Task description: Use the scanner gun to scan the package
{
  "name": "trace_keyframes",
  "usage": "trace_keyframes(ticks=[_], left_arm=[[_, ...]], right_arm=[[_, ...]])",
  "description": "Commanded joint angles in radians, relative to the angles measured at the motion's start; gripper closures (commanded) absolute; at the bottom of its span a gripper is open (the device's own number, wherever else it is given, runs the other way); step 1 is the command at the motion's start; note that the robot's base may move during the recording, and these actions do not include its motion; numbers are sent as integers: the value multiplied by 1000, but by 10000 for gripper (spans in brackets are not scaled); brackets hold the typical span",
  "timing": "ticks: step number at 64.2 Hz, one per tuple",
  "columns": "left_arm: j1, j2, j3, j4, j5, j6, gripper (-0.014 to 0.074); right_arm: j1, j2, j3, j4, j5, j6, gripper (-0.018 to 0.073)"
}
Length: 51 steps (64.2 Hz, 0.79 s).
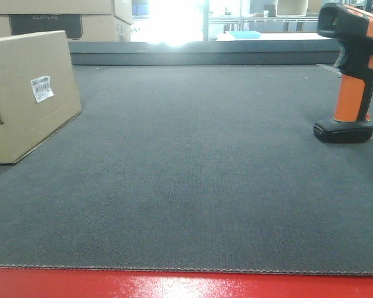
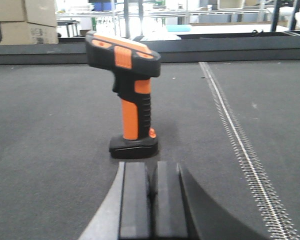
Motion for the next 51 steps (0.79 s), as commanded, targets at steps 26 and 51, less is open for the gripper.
trace_keyframes(ticks=[26, 51], left_arm=[[-6, -6, -2, 2, -20, -5, 708], [-6, -6, -2, 2, -20, -5, 708]], right_arm=[[-16, -3, 3, -28, -23, 1, 712], [-16, -3, 3, -28, -23, 1, 712]])
